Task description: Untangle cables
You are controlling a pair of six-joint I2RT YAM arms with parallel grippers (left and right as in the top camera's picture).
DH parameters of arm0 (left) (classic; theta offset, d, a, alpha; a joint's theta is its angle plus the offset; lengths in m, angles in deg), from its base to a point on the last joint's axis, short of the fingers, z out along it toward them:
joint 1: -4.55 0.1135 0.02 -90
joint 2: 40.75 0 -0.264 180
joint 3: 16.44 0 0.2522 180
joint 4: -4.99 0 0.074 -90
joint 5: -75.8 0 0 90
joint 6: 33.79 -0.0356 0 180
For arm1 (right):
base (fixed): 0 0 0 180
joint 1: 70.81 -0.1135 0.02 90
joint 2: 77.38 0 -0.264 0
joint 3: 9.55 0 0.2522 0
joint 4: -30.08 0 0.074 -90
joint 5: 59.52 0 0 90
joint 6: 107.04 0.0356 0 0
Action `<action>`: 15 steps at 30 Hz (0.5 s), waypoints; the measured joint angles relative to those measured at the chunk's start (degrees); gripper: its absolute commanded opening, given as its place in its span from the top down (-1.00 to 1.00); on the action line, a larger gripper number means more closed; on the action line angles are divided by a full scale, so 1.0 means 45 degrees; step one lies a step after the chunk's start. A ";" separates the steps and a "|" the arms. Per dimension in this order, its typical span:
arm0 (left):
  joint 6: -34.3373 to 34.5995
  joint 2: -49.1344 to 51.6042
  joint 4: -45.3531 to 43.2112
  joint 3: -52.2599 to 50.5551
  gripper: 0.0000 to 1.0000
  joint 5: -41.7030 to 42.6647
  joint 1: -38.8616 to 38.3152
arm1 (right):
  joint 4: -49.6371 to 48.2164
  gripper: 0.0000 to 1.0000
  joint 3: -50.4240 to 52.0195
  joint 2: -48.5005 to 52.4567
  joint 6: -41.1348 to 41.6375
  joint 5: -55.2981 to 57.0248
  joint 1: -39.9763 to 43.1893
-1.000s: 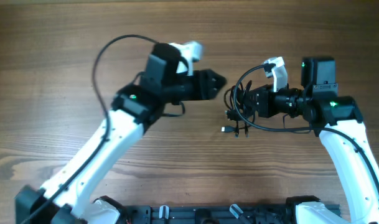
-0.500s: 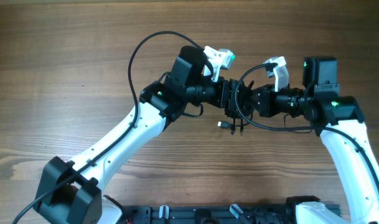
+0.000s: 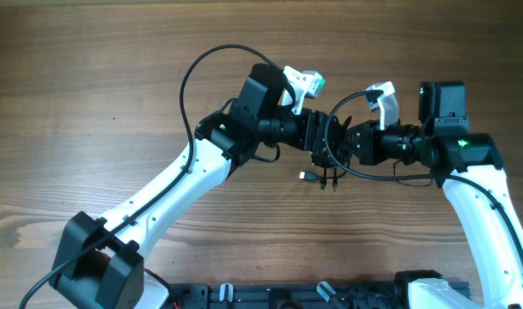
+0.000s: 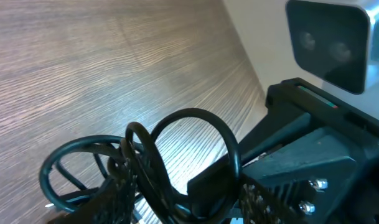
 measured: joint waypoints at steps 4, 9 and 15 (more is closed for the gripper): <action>0.0000 0.0092 0.0151 0.0000 -0.07 -0.0709 0.0010 | 0.0199 0.91 0.0063 0.0000 -0.0321 -0.0874 -0.0083; 0.0005 0.0452 0.0491 -0.0005 0.06 -0.1248 -0.0034 | 0.0257 0.91 0.0063 0.0000 -0.0500 -0.1880 -0.0204; -0.0049 0.0515 0.0884 -0.0005 0.82 -0.1433 -0.0185 | -0.0087 0.91 0.0063 -0.0024 -0.0432 -0.2671 -0.0209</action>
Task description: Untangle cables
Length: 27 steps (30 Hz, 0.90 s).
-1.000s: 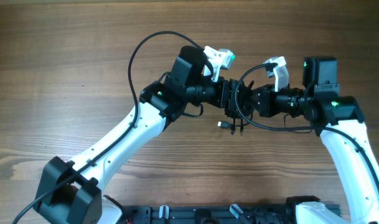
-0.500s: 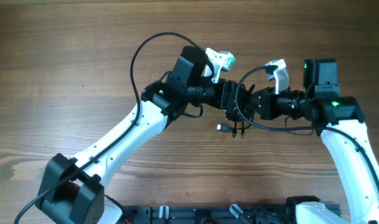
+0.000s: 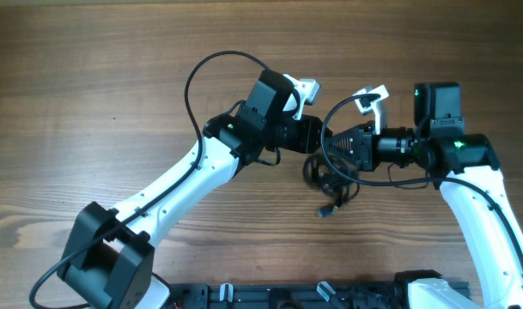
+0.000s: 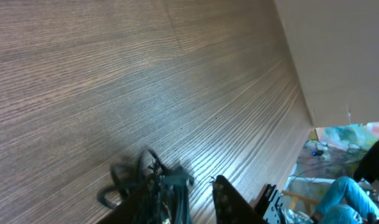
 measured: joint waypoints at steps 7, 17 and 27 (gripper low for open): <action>-0.0044 0.0005 0.0141 0.0000 0.61 -0.0058 0.0520 | -0.0724 0.77 0.0000 0.0000 0.1030 0.0568 0.0000; -0.0520 0.0024 0.0767 0.0000 -0.29 0.1049 0.0923 | -0.0486 0.07 -0.0010 0.0000 0.3730 0.4498 0.0704; -0.0131 0.1399 0.3458 -0.0015 -0.15 -0.0942 0.0981 | -0.0452 -0.03 -0.0010 0.0000 0.4148 0.5013 0.0957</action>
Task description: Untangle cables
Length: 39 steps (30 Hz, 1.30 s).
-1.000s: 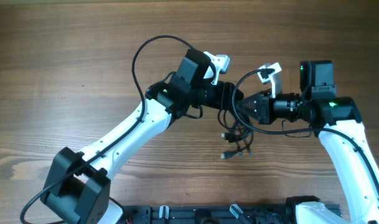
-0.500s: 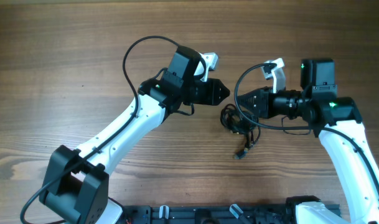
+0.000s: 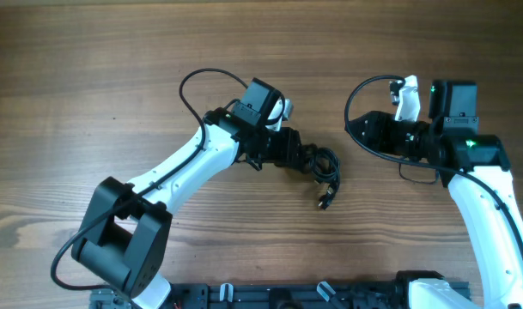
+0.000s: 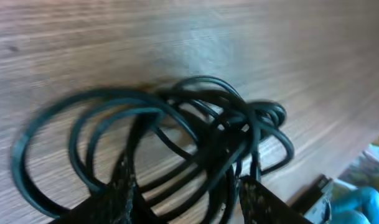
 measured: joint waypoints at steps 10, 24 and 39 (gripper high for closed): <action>-0.0874 0.0000 0.0155 0.0000 -0.14 0.0102 0.1219 | 0.0000 -0.06 0.0000 0.0000 -0.0034 0.0005 0.0000; -0.0049 0.1540 0.0918 0.0000 0.27 0.0024 0.1190 | 0.0010 -0.06 0.0000 0.0223 -0.0257 0.0015 0.0000; 0.2123 0.2943 -0.1326 0.0005 0.85 0.0384 -0.0651 | -0.0019 -0.06 0.0000 0.0243 -0.1341 -0.1010 -0.0729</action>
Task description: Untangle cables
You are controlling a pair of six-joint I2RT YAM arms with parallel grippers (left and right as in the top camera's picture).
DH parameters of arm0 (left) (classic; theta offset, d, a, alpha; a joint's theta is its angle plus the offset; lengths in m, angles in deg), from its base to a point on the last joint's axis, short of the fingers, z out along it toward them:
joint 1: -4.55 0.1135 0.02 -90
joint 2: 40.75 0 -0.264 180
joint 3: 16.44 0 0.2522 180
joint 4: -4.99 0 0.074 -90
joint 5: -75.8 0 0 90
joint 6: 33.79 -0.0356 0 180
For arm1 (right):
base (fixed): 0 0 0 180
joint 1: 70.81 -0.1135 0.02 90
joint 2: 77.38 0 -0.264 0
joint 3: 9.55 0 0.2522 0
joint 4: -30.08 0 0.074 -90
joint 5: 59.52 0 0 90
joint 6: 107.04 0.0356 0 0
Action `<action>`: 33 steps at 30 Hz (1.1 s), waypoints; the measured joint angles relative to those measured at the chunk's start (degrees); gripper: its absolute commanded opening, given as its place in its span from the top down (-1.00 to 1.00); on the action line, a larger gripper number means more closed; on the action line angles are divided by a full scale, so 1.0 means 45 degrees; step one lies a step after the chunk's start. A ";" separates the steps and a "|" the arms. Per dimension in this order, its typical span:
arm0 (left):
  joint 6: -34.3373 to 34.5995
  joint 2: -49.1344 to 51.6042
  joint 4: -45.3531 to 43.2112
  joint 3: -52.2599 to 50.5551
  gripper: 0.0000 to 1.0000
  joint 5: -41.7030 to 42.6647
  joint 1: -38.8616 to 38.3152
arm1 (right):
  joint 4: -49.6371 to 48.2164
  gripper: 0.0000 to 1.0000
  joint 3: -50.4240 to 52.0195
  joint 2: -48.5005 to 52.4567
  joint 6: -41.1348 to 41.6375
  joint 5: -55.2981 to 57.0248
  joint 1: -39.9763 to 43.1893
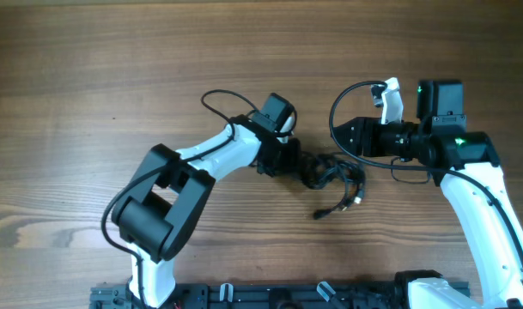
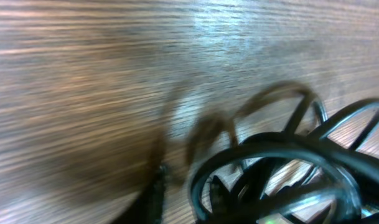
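Note:
The black cable bundle [image 1: 328,170] lies knotted on the wooden table [image 1: 89,94], and two loose ends trail off it to plugs [image 1: 357,201] at its lower right. My left gripper [image 1: 297,163] sits at the bundle's left edge. The left wrist view is blurred. In it the cable loops [image 2: 282,162] fill the lower right, one strand passes between the two dark fingers [image 2: 155,196], and the gripper [image 2: 186,191] has its jaws close together on that strand. My right gripper [image 1: 350,137] points left, just above and right of the bundle. Whether it is open is unclear from overhead.
Each arm carries its own thin black lead, looping over the left arm [image 1: 220,96] and over the right wrist [image 1: 340,105]. The left arm folds back sharply, with its elbow at the lower left [image 1: 162,215]. A dark rail [image 1: 287,296] runs along the table's front edge.
The left jaws, wide apart around the loops before, now stand narrow on a strand. The bundle and its plug ends lie a little further right. The right gripper has moved left, closer to the bundle.
At first both grippers met at the bundle, held above the table. Then a plug dangled below them. By 1.3 s ago the right gripper was away at the right and the bundle lay on the table at the open left jaws. Now the left jaws grip a strand.

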 measured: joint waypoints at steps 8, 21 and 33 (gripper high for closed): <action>0.1802 0.0117 -0.0743 0.0058 0.92 -0.0821 -0.0384 | 0.0019 -0.06 0.0000 0.0000 0.0000 0.0000 0.0000; 0.1617 -0.0816 -0.2254 -0.0019 0.92 -0.0384 0.0811 | 0.0845 0.44 0.0000 0.0418 -0.1768 -0.0155 -0.0461; -0.0471 -0.3245 -0.0879 -0.0024 0.92 0.3623 0.1695 | -0.0661 0.14 0.0000 0.0418 -0.5848 -0.0583 -0.2652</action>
